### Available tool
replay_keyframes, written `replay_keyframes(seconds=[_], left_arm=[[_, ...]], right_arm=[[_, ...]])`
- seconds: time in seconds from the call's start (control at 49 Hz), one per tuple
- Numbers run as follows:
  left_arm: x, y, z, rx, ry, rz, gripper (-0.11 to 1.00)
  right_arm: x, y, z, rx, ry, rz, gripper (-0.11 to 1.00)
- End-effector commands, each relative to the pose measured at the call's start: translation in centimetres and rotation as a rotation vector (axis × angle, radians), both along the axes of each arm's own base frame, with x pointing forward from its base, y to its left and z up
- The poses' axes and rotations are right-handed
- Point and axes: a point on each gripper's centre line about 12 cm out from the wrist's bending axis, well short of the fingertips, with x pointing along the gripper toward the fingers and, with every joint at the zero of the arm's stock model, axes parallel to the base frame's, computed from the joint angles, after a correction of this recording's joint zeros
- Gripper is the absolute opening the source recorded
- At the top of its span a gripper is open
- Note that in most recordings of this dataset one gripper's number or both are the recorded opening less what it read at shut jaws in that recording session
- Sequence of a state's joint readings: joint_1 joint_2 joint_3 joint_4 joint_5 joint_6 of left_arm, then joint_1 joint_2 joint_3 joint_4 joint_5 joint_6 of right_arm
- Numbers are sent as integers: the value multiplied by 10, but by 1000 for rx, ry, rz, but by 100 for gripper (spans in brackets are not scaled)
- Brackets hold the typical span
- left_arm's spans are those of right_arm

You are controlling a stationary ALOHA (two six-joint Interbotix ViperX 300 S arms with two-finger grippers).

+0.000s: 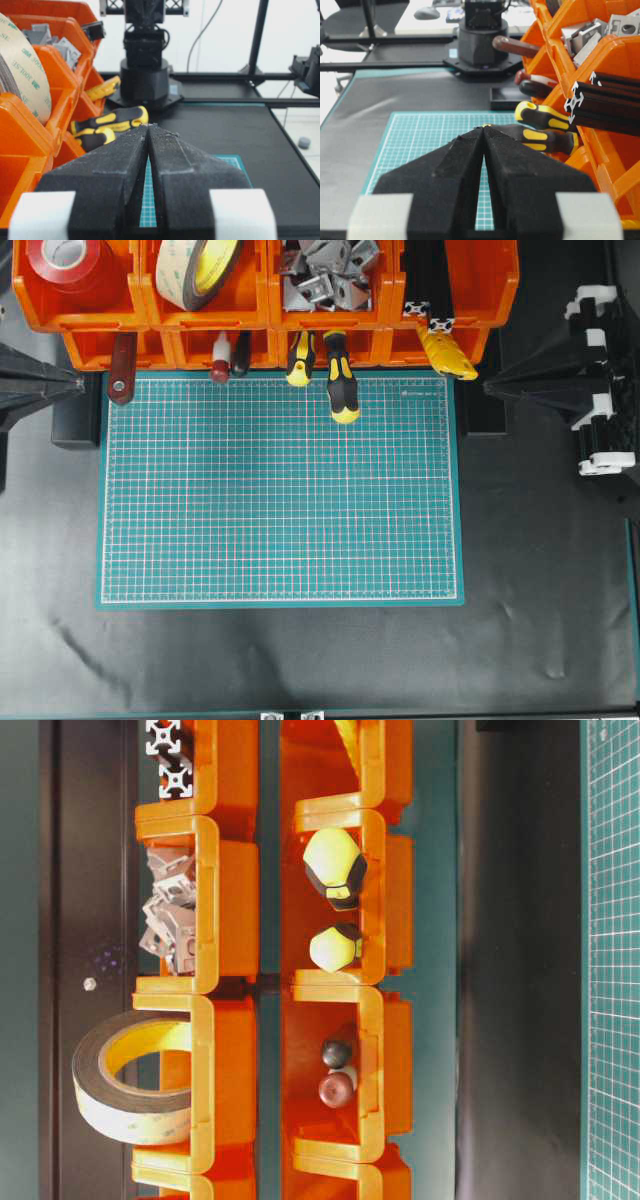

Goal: Pick corner brachets from container rack with right arm.
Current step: 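Move the right gripper up over the bin of grey corner brackets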

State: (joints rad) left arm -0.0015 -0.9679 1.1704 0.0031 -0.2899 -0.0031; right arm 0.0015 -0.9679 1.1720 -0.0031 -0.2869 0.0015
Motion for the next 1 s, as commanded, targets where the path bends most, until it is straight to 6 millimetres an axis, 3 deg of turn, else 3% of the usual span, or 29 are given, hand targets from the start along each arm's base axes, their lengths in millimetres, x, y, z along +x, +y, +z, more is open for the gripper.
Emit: replay_keyframes(seconds=[0.0,0.204,0.409,0.572,0.735,0.981], left_arm=[[5,7,-6,-15,70,33,6],[6,9,6,-92,161,44,0],[0,9,28,-91,187,49,0],[-1,8,28,-95,280,48,0],[-3,7,29,-101,297,47,0],[-3,7,31,-107,295,47,0]], right_arm=[[2,-3,9,4,-23,-13,1],[2,-3,39,8,146,-15,0],[-1,-4,84,6,368,-23,0],[5,-9,121,-1,595,-47,0],[24,-18,149,11,821,-81,0],[65,-40,180,6,926,-123,0]])
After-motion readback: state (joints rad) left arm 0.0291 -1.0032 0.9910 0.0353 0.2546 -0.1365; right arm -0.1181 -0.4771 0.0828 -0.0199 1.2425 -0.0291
